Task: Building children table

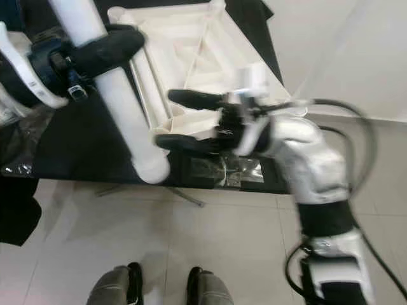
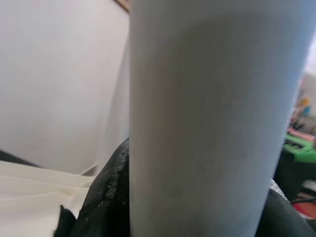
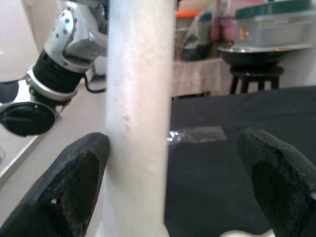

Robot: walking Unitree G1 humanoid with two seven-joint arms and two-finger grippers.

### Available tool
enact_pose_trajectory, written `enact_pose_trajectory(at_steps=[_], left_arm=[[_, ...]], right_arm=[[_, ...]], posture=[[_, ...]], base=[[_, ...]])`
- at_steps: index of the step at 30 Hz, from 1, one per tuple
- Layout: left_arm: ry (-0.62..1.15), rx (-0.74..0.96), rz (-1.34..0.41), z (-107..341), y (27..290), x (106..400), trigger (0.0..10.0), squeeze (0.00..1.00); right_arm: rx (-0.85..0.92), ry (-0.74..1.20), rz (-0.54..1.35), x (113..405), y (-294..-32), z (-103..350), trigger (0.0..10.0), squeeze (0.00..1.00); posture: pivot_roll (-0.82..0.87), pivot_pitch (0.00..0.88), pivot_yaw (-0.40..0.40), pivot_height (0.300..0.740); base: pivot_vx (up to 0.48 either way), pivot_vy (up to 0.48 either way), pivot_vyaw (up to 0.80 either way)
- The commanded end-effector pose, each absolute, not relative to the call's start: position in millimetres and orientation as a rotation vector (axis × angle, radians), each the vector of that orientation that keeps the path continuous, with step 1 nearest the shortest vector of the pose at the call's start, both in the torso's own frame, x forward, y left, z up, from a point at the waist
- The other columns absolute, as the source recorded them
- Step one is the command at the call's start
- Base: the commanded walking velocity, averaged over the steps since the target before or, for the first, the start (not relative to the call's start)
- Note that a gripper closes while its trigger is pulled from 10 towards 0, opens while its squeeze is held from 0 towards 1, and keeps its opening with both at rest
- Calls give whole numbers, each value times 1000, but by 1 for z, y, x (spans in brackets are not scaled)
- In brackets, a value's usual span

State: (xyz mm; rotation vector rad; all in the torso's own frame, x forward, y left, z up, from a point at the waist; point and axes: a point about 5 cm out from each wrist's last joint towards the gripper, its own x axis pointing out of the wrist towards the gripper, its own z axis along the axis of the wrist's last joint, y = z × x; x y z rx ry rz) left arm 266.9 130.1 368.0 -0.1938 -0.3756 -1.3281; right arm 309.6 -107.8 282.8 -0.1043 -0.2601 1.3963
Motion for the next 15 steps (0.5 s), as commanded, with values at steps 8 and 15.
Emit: enact_pose_trajectory(at_steps=[8, 15], left_arm=[[-398, -70, -1630, 365, 97, 249, 0, 0], [-328, 139, -1630, 340, 69, 260, 0, 0]], right_arm=[[-112, -151, 1299, 330, -77, 269, 10000, 0], [-88, -171, 1370, 330, -56, 276, 10000, 0]], posture=[[29, 180, -101, 740], [22, 170, -102, 740]], base=[[0, 0, 0], [0, 0, 0]])
